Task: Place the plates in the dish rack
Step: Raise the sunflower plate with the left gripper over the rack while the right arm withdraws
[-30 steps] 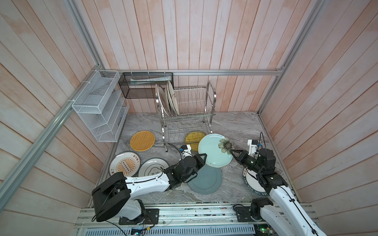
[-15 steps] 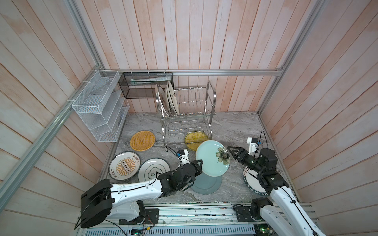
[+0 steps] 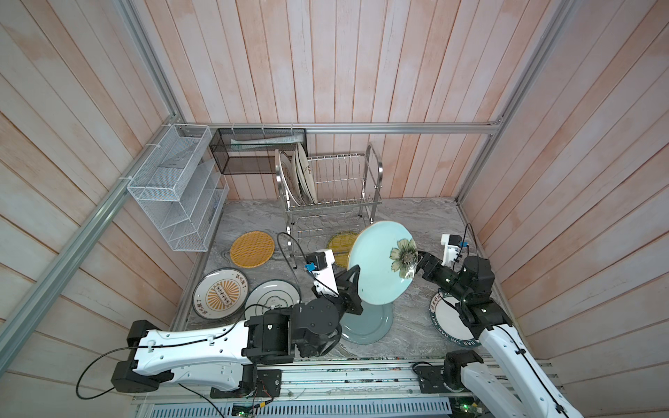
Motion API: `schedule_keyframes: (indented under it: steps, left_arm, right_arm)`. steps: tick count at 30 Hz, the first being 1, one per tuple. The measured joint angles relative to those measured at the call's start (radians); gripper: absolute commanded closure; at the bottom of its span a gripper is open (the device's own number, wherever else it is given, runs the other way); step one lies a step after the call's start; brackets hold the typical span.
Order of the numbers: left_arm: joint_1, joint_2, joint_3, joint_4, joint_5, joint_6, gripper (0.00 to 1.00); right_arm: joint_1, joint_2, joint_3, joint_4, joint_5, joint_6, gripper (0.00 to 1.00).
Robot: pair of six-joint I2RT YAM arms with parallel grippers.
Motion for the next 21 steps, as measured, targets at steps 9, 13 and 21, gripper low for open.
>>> schedule_keyframes:
  steps: [9, 13, 21]
  left_arm:
    - [0.100, 0.182, 0.285, 0.453, -0.143, 0.668, 1.00]
    - [0.239, 0.288, 0.429, 0.492, -0.175, 0.818, 1.00]
    - [0.469, 0.515, 0.690, 0.423, -0.237, 0.976, 1.00]
  right_arm:
    - [0.039, -0.028, -0.060, 0.000, -0.008, -0.018, 0.02]
    - [0.068, -0.045, -0.065, 0.000, -0.011, -0.024, 0.02]
    - [0.105, -0.039, -0.090, -0.001, -0.021, -0.029, 0.02]
